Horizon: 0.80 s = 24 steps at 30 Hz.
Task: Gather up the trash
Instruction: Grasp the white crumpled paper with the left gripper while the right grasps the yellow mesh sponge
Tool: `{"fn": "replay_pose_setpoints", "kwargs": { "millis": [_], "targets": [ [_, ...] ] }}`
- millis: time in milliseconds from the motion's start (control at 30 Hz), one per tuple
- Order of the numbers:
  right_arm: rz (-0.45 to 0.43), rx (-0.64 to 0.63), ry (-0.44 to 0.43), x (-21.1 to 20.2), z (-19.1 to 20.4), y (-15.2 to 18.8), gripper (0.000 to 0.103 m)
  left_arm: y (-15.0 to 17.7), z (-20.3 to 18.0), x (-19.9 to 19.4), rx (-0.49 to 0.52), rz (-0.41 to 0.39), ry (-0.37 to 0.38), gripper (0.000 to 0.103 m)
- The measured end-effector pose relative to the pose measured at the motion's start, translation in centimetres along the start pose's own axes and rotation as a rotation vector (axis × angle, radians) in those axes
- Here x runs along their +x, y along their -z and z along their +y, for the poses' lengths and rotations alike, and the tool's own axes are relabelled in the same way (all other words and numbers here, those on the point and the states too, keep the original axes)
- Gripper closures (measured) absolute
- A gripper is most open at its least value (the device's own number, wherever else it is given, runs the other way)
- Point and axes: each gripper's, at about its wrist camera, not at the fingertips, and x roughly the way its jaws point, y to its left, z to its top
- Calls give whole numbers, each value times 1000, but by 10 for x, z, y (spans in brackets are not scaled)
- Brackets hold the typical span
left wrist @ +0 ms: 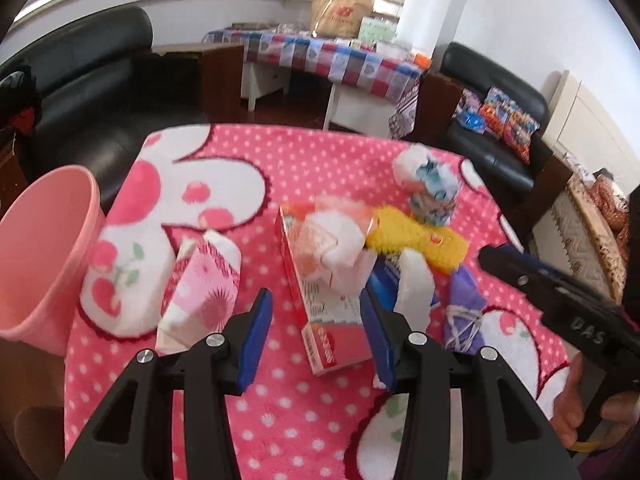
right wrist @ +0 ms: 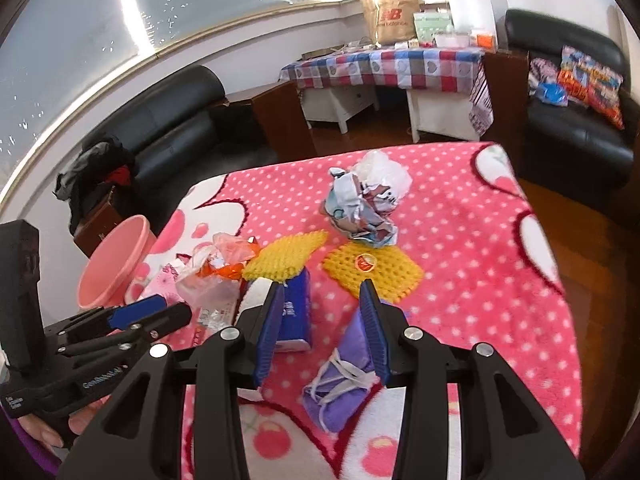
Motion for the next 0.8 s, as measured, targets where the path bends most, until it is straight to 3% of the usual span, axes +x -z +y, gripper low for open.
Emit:
{"fn": "replay_pose_setpoints", "kwargs": {
  "millis": [167,367,467,533,667,800],
  "targets": [
    [34,64,-57,23,1,-12,63,-14,3,4,-49,2,54,58],
    [84,86,-46,52,3,-22,63,-21,1,16,-59,16,30,60],
    [109,105,-59,63,3,-23,63,-20,1,19,-53,15,17,79],
    [121,113,-73,68,4,-23,68,-20,1,19,-43,14,3,81],
    [140,126,-97,75,5,-22,93,-18,4,15,-34,-12,-20,88],
    [116,110,-98,70,13,-21,95,-18,11,7,-43,-30,-18,90]
  ]
}}
